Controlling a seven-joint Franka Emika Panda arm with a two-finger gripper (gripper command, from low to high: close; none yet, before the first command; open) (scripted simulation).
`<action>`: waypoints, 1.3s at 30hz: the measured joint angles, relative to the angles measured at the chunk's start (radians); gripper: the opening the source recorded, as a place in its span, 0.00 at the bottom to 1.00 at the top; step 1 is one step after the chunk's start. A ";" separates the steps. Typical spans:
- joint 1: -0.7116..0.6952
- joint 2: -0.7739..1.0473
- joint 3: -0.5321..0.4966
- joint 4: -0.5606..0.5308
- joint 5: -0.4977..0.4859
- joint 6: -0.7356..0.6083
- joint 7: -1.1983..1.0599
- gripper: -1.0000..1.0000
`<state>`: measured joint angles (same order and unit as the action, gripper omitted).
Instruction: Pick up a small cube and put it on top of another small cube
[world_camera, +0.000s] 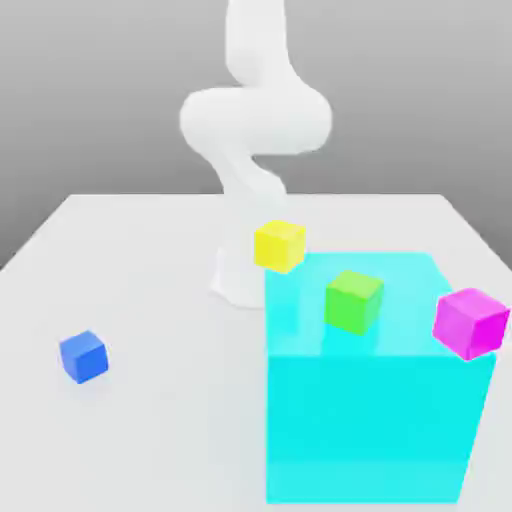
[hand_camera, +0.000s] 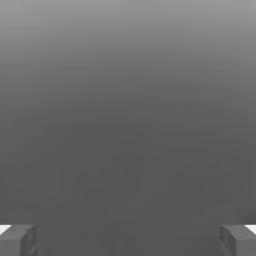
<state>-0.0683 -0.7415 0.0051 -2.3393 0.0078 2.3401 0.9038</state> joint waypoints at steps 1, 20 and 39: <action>-0.028 0.025 0.002 -0.017 0.002 0.017 0.046 0.50; -0.487 0.469 0.002 -0.314 0.001 0.320 0.877 0.50; -0.746 0.998 -0.022 -0.460 0.040 0.716 1.378 0.00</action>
<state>-0.8141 0.2560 -0.0172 -2.7998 0.0474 3.0558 2.2823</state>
